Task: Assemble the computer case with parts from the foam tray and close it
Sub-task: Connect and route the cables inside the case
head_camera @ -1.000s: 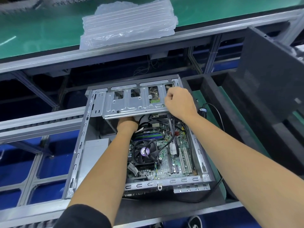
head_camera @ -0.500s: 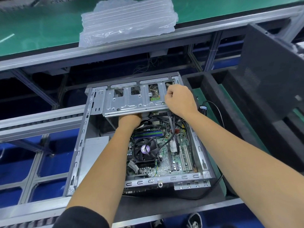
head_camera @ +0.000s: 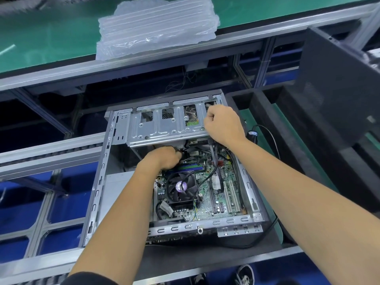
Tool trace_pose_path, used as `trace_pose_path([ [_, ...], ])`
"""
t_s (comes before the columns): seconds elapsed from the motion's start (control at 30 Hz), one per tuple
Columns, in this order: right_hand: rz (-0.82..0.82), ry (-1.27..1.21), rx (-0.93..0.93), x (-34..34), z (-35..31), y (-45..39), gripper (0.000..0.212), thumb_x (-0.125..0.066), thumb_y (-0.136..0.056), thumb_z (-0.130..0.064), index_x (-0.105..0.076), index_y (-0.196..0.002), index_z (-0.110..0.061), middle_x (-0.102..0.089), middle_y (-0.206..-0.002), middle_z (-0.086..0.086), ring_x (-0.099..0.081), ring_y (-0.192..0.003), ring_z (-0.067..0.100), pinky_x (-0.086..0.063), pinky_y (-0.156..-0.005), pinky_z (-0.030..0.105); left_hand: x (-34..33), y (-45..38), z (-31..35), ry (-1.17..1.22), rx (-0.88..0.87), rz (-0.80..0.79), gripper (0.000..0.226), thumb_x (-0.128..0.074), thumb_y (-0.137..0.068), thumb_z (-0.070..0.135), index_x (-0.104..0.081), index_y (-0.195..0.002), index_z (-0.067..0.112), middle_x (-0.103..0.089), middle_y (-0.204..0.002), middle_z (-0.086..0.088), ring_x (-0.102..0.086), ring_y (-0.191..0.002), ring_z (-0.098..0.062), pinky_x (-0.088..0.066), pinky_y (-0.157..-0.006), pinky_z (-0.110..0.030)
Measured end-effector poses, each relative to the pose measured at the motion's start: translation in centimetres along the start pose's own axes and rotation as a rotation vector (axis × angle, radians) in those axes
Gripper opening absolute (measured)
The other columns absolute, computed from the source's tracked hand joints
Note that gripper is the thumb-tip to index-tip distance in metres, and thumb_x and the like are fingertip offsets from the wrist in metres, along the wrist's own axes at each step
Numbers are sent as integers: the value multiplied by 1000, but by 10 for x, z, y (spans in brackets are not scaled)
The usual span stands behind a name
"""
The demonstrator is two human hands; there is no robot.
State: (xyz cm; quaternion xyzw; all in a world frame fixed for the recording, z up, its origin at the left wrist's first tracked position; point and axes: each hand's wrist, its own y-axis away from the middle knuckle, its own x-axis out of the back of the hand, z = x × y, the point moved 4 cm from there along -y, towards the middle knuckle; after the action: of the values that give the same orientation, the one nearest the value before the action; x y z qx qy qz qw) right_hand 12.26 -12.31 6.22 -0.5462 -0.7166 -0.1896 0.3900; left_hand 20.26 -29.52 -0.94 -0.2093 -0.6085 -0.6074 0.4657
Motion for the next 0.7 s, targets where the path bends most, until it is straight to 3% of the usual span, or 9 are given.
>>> trace_pose_path([
  [0.1, 2, 0, 1, 0, 0, 0, 20, -46, -86, -8, -44, -67, -9, -54, -71, 13, -44, -63, 24, -33, -51, 30, 1, 0, -1, -16, -3, -36, 33, -34, -98, 30, -52, -86, 5, -48, -84, -10, -44, -66, -18, -32, -57, -30],
  [0.23, 1, 19, 11, 0, -1, 0, 18, -46, -87, -8, -48, -69, -6, -58, -74, 16, -44, -64, 24, -35, -54, 32, 4, 2, -8, -83, 75, 107, 43, -43, -94, 47, -52, -72, 11, -51, -78, -3, -51, -79, -24, -42, -73, -31],
  [0.33, -1, 19, 18, 0, -2, 1, 18, -45, -86, -7, -44, -68, -7, -51, -71, 14, -40, -64, 24, -34, -55, 33, 8, 7, -10, -150, 147, 256, 42, -48, -92, 47, -50, -67, 14, -50, -72, 0, -50, -76, -23, -41, -70, -30],
  [0.5, 11, 24, 30, 1, -3, 2, 20, -45, -86, -7, -42, -67, -8, -51, -69, 12, -40, -63, 24, -31, -53, 32, 4, 6, -5, -63, 63, 276, 35, -50, -95, 36, -46, -71, 10, -48, -69, -1, -49, -72, -24, -37, -64, -29],
  [0.63, 10, 22, 30, 0, -2, 2, 20, -45, -86, -7, -41, -66, -8, -51, -70, 12, -40, -64, 24, -30, -53, 32, 3, 3, -3, 50, 125, 310, 24, -42, -97, 20, -54, -82, 6, -64, -97, -16, -50, -80, -28, -39, -72, -31],
  [0.7, 10, 16, 29, 0, -2, 2, 20, -44, -85, -6, -40, -65, -8, -48, -69, 11, -39, -64, 23, -28, -51, 31, 6, -1, -5, 137, 202, 316, 29, -37, -98, 14, -61, -102, 0, -60, -119, -21, -54, -102, -33, -40, -85, -33],
])
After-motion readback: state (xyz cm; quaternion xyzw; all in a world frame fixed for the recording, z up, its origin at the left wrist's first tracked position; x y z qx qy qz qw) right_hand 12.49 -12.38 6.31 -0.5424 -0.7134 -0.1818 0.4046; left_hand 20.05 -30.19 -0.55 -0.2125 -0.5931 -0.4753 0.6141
